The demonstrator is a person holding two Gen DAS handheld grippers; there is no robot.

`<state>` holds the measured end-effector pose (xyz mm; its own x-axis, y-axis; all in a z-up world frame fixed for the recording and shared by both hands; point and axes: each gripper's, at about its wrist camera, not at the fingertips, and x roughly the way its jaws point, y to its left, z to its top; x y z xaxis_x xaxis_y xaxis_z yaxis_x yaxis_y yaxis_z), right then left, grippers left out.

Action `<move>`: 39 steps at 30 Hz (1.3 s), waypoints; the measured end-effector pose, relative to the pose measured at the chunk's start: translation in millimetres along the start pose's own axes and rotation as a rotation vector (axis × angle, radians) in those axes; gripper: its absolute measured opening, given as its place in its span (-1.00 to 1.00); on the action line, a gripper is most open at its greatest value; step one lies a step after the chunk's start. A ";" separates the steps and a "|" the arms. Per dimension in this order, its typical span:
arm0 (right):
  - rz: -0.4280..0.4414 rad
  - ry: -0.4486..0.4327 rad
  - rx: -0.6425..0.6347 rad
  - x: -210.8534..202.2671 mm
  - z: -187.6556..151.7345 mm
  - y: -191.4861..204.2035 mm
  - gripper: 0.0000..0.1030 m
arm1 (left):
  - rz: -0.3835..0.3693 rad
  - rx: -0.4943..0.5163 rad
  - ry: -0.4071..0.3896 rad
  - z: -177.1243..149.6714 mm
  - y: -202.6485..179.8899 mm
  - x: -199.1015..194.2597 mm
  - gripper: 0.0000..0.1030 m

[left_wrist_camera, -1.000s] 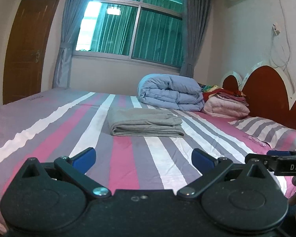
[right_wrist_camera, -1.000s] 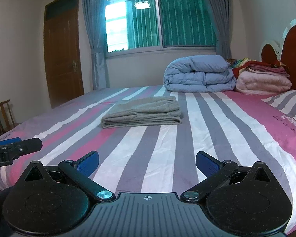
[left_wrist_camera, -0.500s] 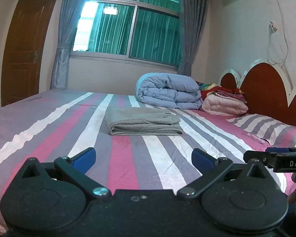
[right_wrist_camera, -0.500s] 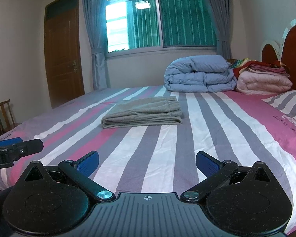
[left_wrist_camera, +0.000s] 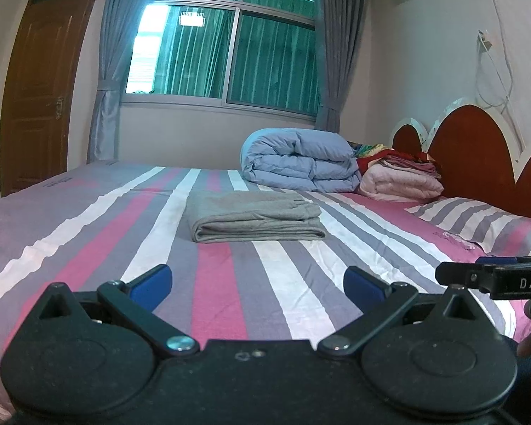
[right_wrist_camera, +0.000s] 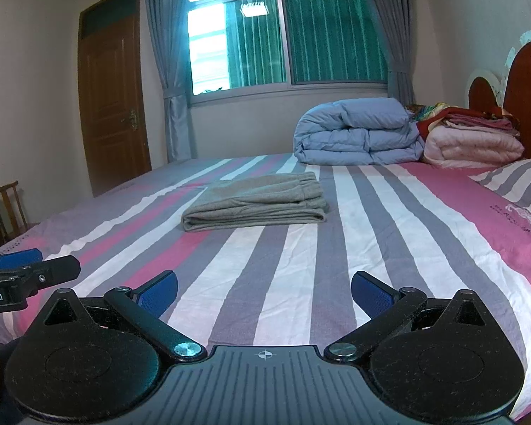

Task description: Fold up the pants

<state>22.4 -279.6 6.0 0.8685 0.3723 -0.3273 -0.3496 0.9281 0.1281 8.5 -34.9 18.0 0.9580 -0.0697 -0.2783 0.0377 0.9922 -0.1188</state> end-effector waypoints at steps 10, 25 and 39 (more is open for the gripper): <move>-0.002 0.003 0.004 -0.8 -0.9 2.4 1.00 | -0.005 0.003 0.003 0.9 2.1 1.9 0.88; -0.002 0.004 0.004 -1.2 -0.9 3.3 1.00 | -0.016 0.006 -0.003 -0.9 7.7 2.0 0.88; -0.002 0.003 0.003 -1.7 -0.7 3.1 1.00 | -0.019 0.008 -0.003 -0.6 7.8 1.9 0.88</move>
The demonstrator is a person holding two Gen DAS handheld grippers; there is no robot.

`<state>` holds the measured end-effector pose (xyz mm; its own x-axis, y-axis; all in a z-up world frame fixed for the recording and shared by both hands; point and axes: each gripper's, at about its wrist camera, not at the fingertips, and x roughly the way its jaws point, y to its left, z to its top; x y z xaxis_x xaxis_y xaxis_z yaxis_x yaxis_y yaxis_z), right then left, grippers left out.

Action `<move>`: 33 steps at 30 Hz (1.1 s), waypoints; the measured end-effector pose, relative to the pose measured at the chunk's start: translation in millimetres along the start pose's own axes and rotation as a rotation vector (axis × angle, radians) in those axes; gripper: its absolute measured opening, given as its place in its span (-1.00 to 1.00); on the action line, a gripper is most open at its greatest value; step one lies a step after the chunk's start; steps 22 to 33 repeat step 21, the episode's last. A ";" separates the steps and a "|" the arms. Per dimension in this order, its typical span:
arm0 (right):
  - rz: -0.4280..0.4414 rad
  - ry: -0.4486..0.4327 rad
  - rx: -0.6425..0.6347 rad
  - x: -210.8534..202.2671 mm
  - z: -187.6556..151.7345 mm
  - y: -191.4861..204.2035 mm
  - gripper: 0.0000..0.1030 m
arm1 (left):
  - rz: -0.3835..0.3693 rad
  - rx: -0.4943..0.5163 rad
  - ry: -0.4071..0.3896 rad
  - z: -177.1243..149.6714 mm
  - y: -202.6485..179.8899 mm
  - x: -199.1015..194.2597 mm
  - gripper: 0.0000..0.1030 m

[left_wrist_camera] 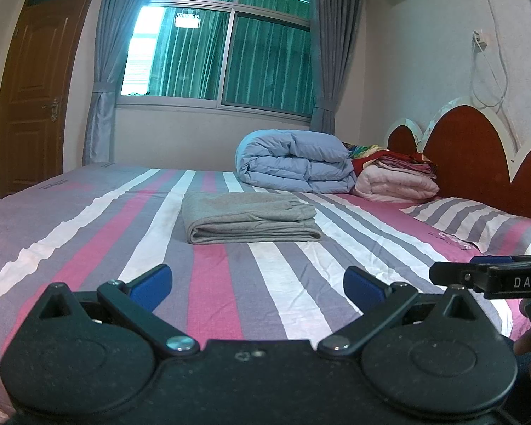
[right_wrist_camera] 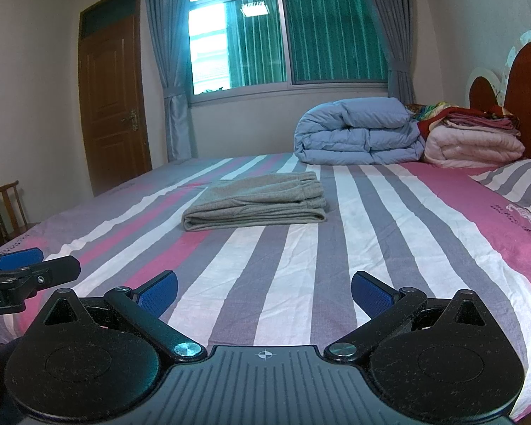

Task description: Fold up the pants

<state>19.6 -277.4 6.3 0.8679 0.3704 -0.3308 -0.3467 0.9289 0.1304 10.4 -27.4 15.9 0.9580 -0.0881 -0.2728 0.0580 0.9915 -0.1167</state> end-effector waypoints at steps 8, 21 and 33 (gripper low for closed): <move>-0.001 -0.002 -0.005 -0.7 0.3 1.4 1.00 | -0.007 0.008 0.002 0.4 0.9 0.8 0.88; 0.003 -0.005 -0.024 0.3 0.9 3.2 1.00 | -0.032 0.059 -0.028 -1.6 0.1 0.4 0.88; 0.003 -0.005 -0.024 0.3 0.9 3.2 1.00 | -0.032 0.059 -0.028 -1.6 0.1 0.4 0.88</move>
